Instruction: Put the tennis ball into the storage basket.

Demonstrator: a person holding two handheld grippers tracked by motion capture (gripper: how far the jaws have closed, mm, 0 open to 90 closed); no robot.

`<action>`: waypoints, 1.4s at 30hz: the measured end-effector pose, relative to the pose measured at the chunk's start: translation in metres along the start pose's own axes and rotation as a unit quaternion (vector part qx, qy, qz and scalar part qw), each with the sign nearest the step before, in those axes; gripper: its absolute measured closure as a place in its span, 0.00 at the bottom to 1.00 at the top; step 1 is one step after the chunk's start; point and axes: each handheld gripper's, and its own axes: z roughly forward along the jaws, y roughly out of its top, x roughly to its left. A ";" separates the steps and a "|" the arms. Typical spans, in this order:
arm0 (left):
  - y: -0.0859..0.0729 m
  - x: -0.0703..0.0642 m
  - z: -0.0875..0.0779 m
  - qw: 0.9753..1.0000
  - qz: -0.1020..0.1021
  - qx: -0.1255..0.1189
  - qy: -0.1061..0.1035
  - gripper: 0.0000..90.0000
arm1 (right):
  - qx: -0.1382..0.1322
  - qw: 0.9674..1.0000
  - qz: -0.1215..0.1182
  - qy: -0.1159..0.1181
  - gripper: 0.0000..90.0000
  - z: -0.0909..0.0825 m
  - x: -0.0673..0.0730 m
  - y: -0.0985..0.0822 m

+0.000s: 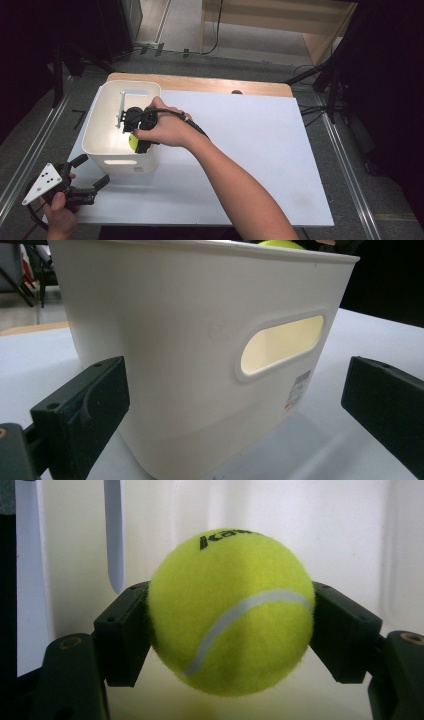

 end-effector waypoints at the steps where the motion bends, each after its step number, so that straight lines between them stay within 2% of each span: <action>1: 0.000 0.000 0.000 1.000 -0.001 -0.001 0.000 0.00 | 0.002 1.000 0.002 0.001 0.26 0.000 0.000 0.000; 6: 0.000 0.000 0.000 1.000 -0.001 -0.001 0.000 0.00 | 0.008 1.000 -0.001 0.000 0.26 0.002 0.001 -0.001; 12: 0.000 0.000 0.000 1.000 -0.001 -0.001 0.000 0.00 | 0.001 1.000 0.000 -0.001 0.24 0.001 0.001 -0.003; 14: 0.000 0.000 0.000 1.000 -0.001 -0.001 -0.001 0.00 | -0.007 1.000 -0.001 -0.004 0.17 0.000 0.001 -0.004; 20: 0.000 0.000 0.001 1.000 -0.001 -0.001 -0.001 0.00 | -0.011 1.000 -0.001 0.000 0.16 -0.003 0.002 -0.004; 23: 0.000 0.000 0.001 1.000 -0.001 0.000 -0.001 0.00 | -0.011 1.000 -0.002 -0.008 0.16 -0.003 0.002 -0.005; 24: 0.000 0.000 0.001 1.000 0.000 -0.001 -0.001 0.00 | -0.010 1.000 0.005 -0.011 0.16 -0.004 0.002 -0.005; 26: 0.000 0.000 0.001 1.000 -0.001 0.000 -0.001 0.00 | -0.016 1.000 -0.001 -0.012 0.16 -0.005 0.000 -0.006; 30: 0.000 0.000 0.001 1.000 0.000 0.001 -0.001 0.00 | -0.024 0.999 0.015 -0.016 0.16 -0.009 -0.001 -0.007; 32: 0.000 0.000 0.001 1.000 -0.001 0.001 0.000 0.00 | -0.029 0.999 0.011 -0.016 0.16 -0.010 -0.002 -0.008; 37: 0.000 0.000 0.001 1.000 0.002 0.002 -0.001 0.00 | -0.044 0.999 0.026 -0.018 0.16 -0.020 -0.003 -0.012; 39: 0.000 0.000 0.001 1.000 0.002 0.002 -0.001 0.00 | -0.051 0.998 0.020 -0.019 0.16 -0.023 -0.005 -0.014; 40: 0.000 0.000 0.001 1.000 0.002 0.002 -0.001 0.00 | -0.048 0.998 0.029 -0.020 0.16 -0.025 -0.004 -0.015; 42: 0.000 0.000 0.001 1.000 0.002 0.003 -0.001 0.00 | -0.052 0.998 0.027 -0.023 0.16 -0.028 -0.006 -0.017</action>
